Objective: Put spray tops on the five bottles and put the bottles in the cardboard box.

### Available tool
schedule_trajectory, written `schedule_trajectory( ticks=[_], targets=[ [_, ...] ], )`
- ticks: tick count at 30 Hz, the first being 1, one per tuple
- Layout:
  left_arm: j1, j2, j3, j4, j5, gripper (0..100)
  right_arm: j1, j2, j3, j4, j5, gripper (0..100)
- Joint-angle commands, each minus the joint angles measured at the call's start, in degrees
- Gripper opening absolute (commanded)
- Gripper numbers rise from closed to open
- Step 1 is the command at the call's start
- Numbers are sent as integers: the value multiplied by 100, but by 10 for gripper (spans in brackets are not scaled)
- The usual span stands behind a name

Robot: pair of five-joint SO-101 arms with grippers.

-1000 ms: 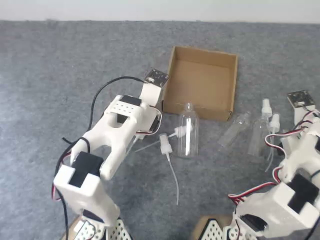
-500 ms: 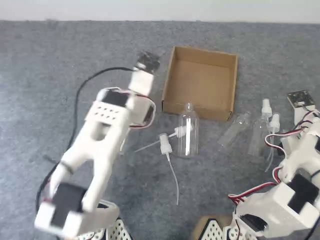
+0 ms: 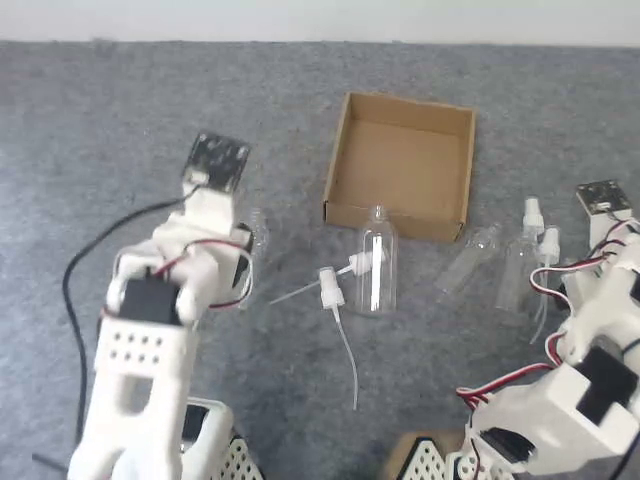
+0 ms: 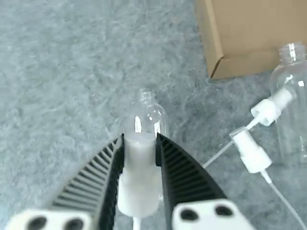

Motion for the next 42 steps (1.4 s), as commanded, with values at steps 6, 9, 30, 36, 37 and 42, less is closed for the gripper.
schedule_trajectory(
  ticks=[6, 9, 30, 36, 37, 42],
  targets=[
    [-9, -1433, 1235, -668, -53, 13, -426, -57, -1266, 1226, -519, 197],
    [-18, -1442, 1279, -695, -62, 13, -426, -13, -1565, 1490, -501, 243],
    [35, -1468, 1376, -695, -53, 13, -4, 4, -2479, 2000, 229, 243],
    [35, -1442, 1376, -695, -53, 13, 233, 224, -2857, 1974, 527, 243],
    [35, -1442, 1376, -695, -53, 13, 251, 356, -2989, 1974, 527, 243],
    [35, -1442, 1385, -695, -53, 13, 321, 1235, -3684, 2229, 563, 243]
  ],
)
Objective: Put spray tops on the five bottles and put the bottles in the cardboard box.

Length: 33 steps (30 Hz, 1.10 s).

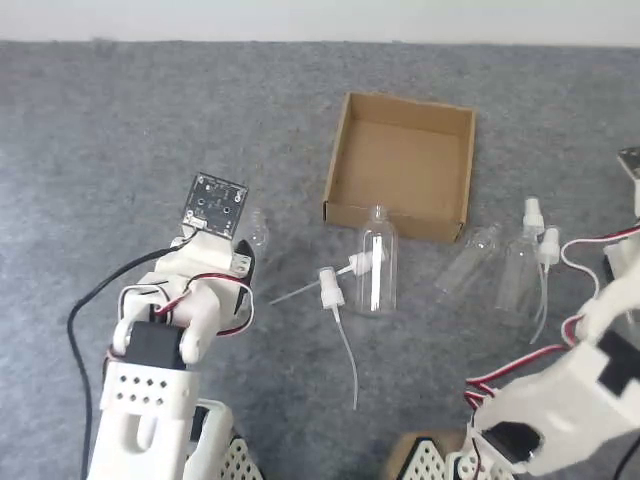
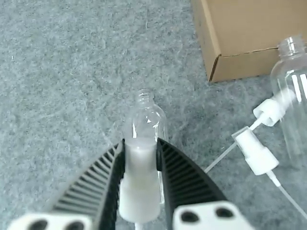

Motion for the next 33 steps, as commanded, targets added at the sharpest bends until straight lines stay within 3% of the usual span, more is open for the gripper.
schedule_trajectory(
  ticks=[1, 18, 26, 33],
  targets=[
    [9, -114, -57, -167, -44, 13, 92, 497, -782, 330, 193, 243],
    [9, -114, -57, -167, -44, 13, 189, 1499, -932, 224, 290, 236],
    [9, -114, -57, -167, -44, 13, 171, 1473, -932, 295, 264, 1],
    [9, -158, -92, -255, -62, 13, -145, 778, -1644, 1552, -70, 5]
  ],
)
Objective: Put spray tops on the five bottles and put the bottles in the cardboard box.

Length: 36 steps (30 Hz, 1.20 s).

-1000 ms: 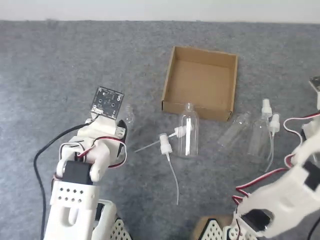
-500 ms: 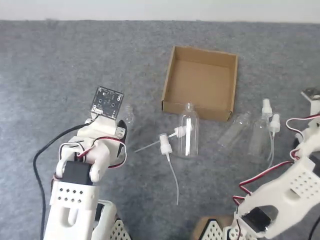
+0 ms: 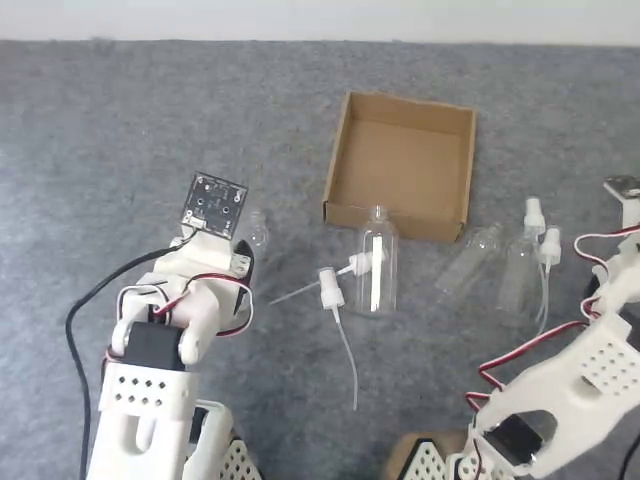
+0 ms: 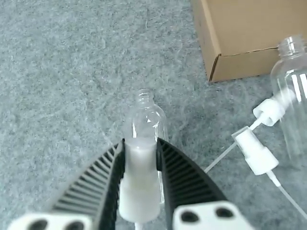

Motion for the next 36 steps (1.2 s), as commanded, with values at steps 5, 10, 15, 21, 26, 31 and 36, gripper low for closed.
schedule_trajectory(
  ticks=[5, 10, 15, 21, 26, 31, 36],
  targets=[
    [0, -149, 48, -519, -44, 13, -760, -1710, -897, 980, -923, 6],
    [0, -149, 215, -536, -70, 13, -708, -1815, -905, 1042, -642, 6],
    [0, -158, 215, -536, -70, 13, -549, -2026, -1011, 1552, -519, 6],
    [0, -158, 251, -536, -70, 13, 338, -3108, -615, 2009, 747, 87],
    [0, -158, 233, -545, -70, 13, 1402, -3582, 167, 1991, 2338, 236],
    [-9, -149, 330, -703, -70, 13, 2396, -3653, 809, 1824, 3701, 217],
    [0, -149, 330, -730, -70, 13, 3169, -3609, 1196, 1332, 4563, 217]
  ],
)
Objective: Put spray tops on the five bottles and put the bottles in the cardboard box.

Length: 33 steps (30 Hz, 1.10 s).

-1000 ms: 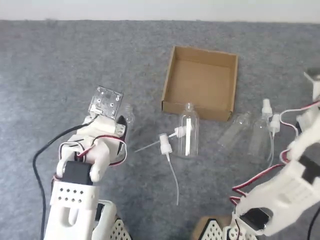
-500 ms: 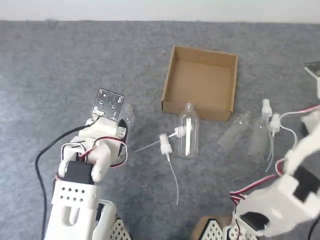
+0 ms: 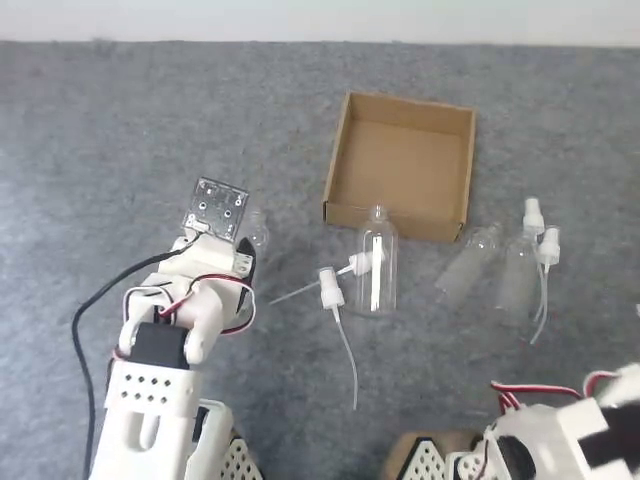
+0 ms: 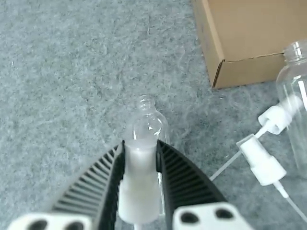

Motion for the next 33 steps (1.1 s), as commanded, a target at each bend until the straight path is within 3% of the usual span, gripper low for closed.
schedule_trajectory(
  ticks=[1, 11, 14, 25, 33],
  targets=[
    [9, -141, -75, -158, -44, 13, 488, -338, 290, -426, 695, 217],
    [0, -123, -48, -149, -44, 13, 400, -330, 1081, -1095, 686, 293],
    [0, -132, -57, -158, -44, 13, -84, -338, 1345, -1103, 431, 293],
    [-35, -132, -57, -141, -26, 13, -3530, -435, 677, -1130, -4360, 292],
    [-9, -123, -57, -167, -44, 13, -4514, -2290, 1336, -1684, -6145, 217]
  ],
)
